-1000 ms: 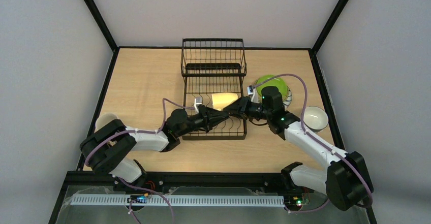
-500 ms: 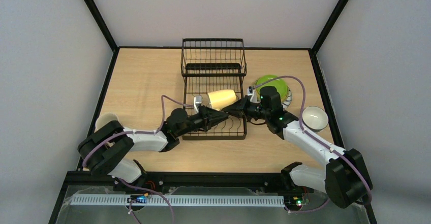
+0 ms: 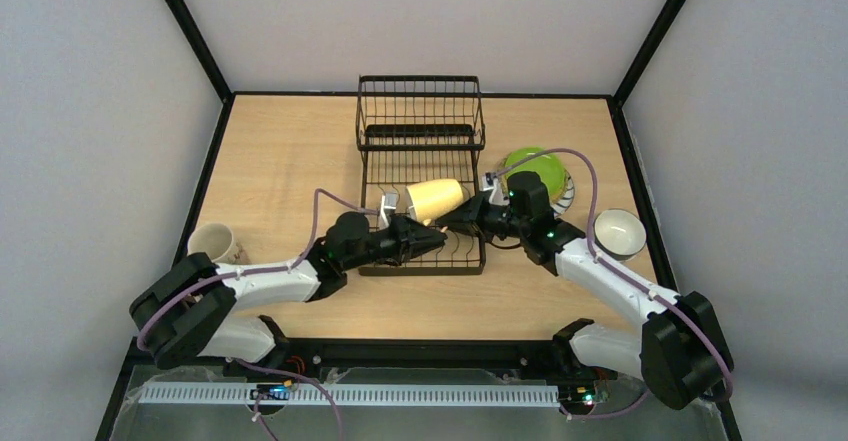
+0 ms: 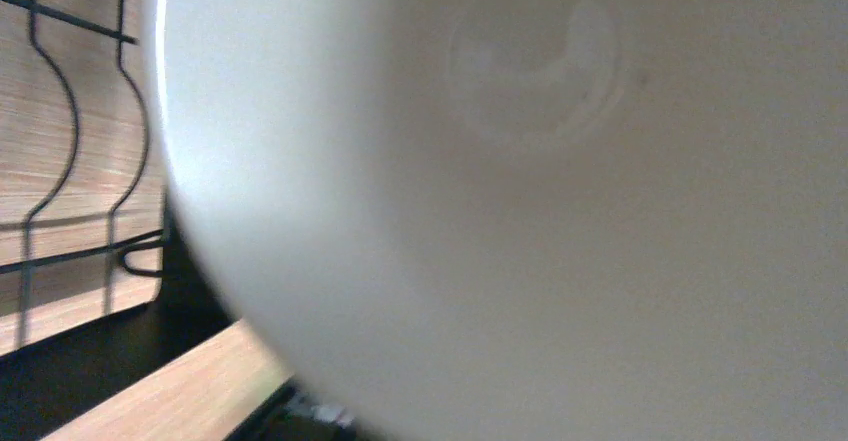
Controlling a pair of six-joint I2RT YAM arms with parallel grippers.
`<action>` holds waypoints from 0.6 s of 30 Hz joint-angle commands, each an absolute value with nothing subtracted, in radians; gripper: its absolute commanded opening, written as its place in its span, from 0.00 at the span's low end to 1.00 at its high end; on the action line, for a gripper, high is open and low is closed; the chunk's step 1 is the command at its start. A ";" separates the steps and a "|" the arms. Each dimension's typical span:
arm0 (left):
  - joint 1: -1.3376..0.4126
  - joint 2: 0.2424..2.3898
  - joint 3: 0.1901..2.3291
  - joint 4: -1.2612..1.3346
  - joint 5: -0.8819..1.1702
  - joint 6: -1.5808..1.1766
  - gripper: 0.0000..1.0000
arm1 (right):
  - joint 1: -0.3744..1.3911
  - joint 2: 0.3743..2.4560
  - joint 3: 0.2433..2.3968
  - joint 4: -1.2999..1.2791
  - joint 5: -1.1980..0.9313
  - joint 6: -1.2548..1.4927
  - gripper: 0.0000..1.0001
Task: Load the mixed dishes into the dish rack
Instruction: Pass from the left arm to the right
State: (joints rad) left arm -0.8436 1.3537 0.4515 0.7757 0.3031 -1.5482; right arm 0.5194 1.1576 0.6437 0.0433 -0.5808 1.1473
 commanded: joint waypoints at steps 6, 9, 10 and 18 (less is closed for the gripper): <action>-0.855 1.258 0.447 0.468 0.328 -1.488 0.74 | 0.515 1.152 0.687 0.085 -0.531 1.012 0.00; -0.856 1.244 0.427 0.441 0.319 -1.489 0.79 | 0.517 1.158 0.701 0.079 -0.528 1.003 0.00; -0.855 1.236 0.424 0.427 0.315 -1.488 0.80 | 0.516 1.159 0.706 0.074 -0.527 0.997 0.00; -0.855 1.113 0.457 0.185 0.238 -1.407 0.83 | 0.526 1.178 0.779 -0.043 -0.451 0.844 0.00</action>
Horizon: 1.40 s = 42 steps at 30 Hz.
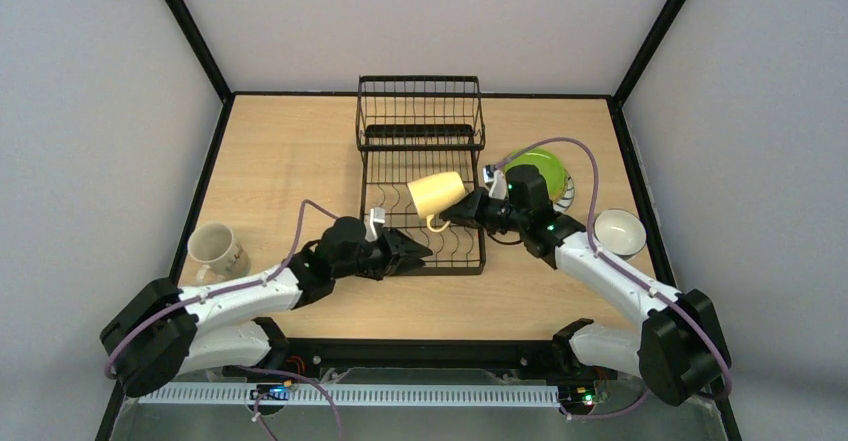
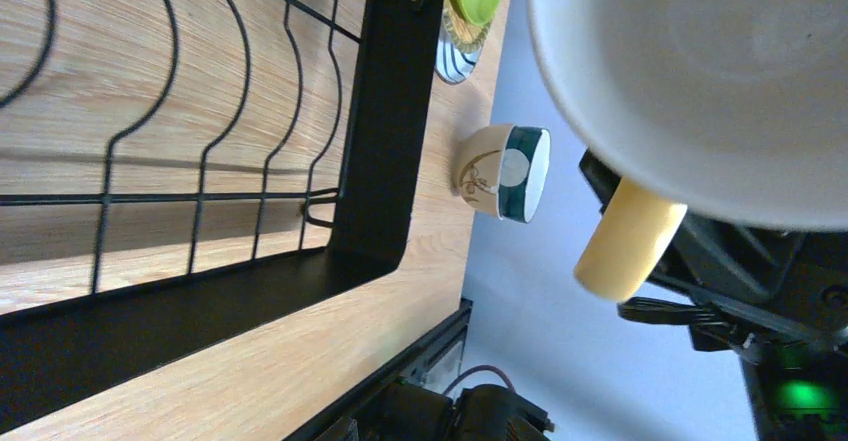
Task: Load the mixed dishes into the dish rack
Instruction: Pass from the left arm to the right, then turn the cup upside down over the dish rack.
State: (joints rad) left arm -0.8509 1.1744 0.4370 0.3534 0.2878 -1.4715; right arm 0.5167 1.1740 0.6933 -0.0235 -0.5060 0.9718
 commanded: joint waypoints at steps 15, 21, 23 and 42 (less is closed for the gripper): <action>-0.854 0.871 0.464 -0.132 0.133 -1.347 0.81 | 0.734 1.264 0.878 -0.185 0.045 0.414 0.00; -0.854 0.804 0.462 -0.201 0.105 -1.346 0.81 | 0.793 1.322 0.892 -0.170 0.256 0.287 0.00; -0.854 0.794 0.463 -0.210 0.100 -1.347 0.81 | 0.796 1.337 0.904 -0.162 0.326 0.254 0.00; -0.827 0.787 0.468 -0.244 0.097 -1.353 0.80 | 0.846 1.454 0.842 0.142 0.634 0.038 0.00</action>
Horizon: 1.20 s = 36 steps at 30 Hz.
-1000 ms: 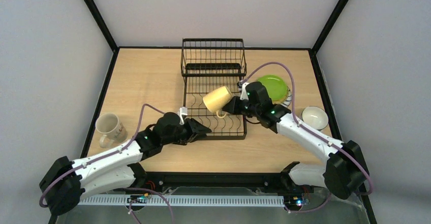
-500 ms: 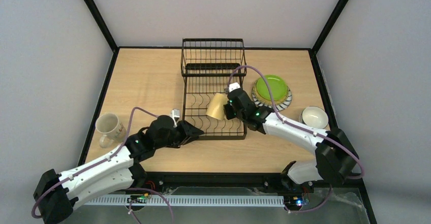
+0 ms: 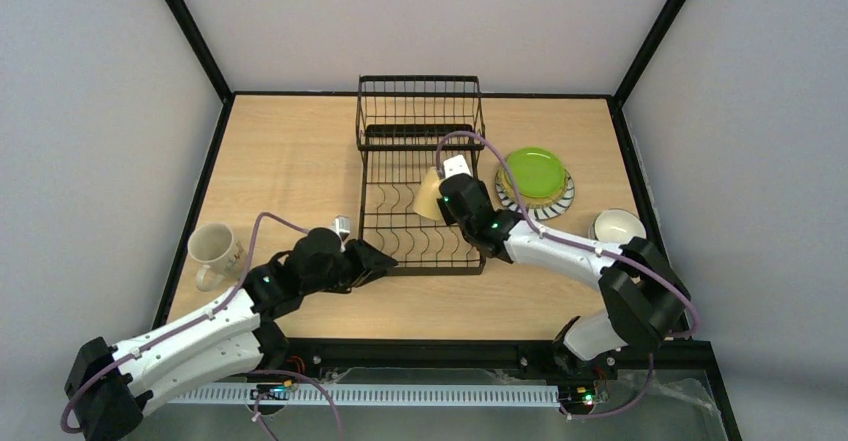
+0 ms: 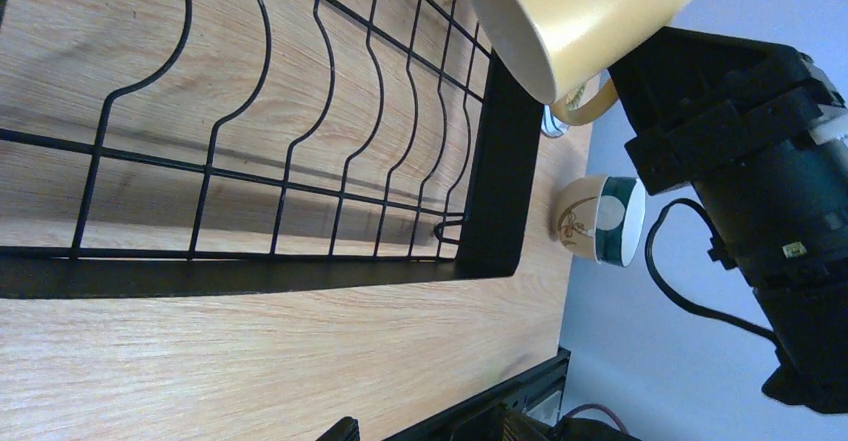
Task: Load the mixed dishes into the dish rack
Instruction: Turn the cup upside down over the dish rack.
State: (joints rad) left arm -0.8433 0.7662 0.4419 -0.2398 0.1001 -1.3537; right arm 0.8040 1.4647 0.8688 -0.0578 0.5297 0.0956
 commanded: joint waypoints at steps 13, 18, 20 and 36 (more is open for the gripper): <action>-0.803 0.960 0.625 -0.203 0.131 -1.374 0.81 | 0.950 1.465 0.600 0.694 0.890 -0.296 0.00; -0.781 0.965 0.601 -0.170 0.130 -1.364 0.81 | 0.953 1.558 0.563 0.922 0.927 -0.416 0.00; -0.765 0.968 0.579 -0.152 0.135 -1.358 0.80 | 0.954 1.607 0.564 0.992 0.933 -0.449 0.00; -0.638 1.020 0.503 -0.026 0.209 -1.304 0.80 | 0.961 1.964 0.663 1.318 0.988 -0.612 0.00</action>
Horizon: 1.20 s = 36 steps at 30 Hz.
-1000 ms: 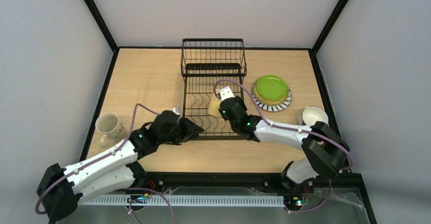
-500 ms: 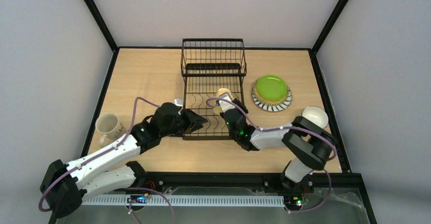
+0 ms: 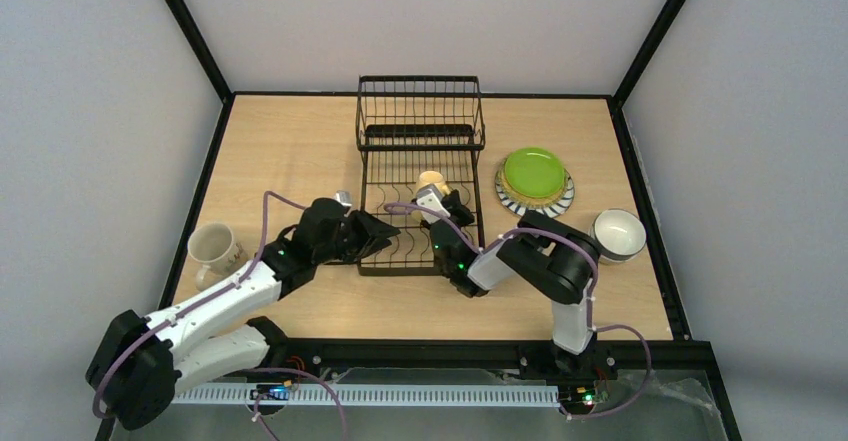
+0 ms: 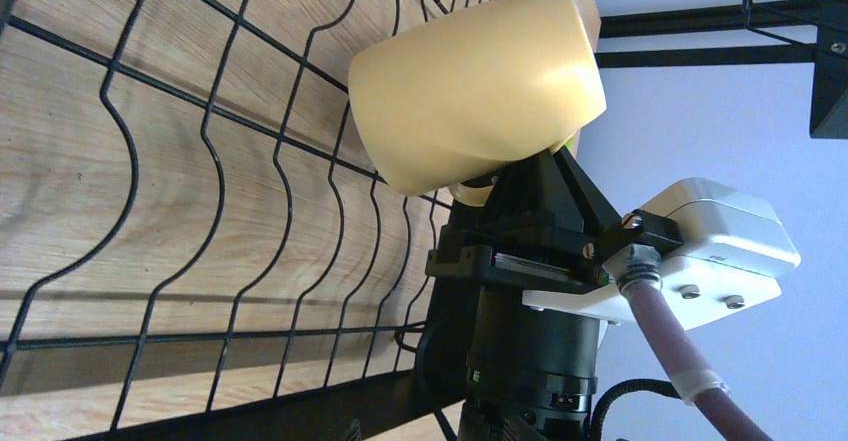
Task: Load the mixed dishes into the dish rack
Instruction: Turn the cup upside down over the dish rack.
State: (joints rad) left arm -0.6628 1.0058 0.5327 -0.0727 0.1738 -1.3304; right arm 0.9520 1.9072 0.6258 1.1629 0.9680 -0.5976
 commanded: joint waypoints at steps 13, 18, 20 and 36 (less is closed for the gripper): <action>-0.591 1.071 0.484 0.032 0.251 -1.292 0.79 | 0.965 2.053 0.711 1.204 1.028 -0.519 0.15; -0.588 1.087 0.474 0.053 0.253 -1.298 0.78 | 0.965 2.053 0.715 1.178 1.034 -0.499 0.32; -0.587 1.089 0.471 0.058 0.253 -1.300 0.78 | 0.966 2.047 0.716 1.162 1.035 -0.489 0.38; -0.576 1.083 0.497 0.019 0.256 -1.313 0.76 | 0.966 1.928 0.762 1.040 1.030 -0.452 0.66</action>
State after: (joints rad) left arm -0.5880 1.0882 0.4850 0.0502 0.2462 -1.3098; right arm 0.9581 1.9984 0.7303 1.0801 1.0241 -0.5041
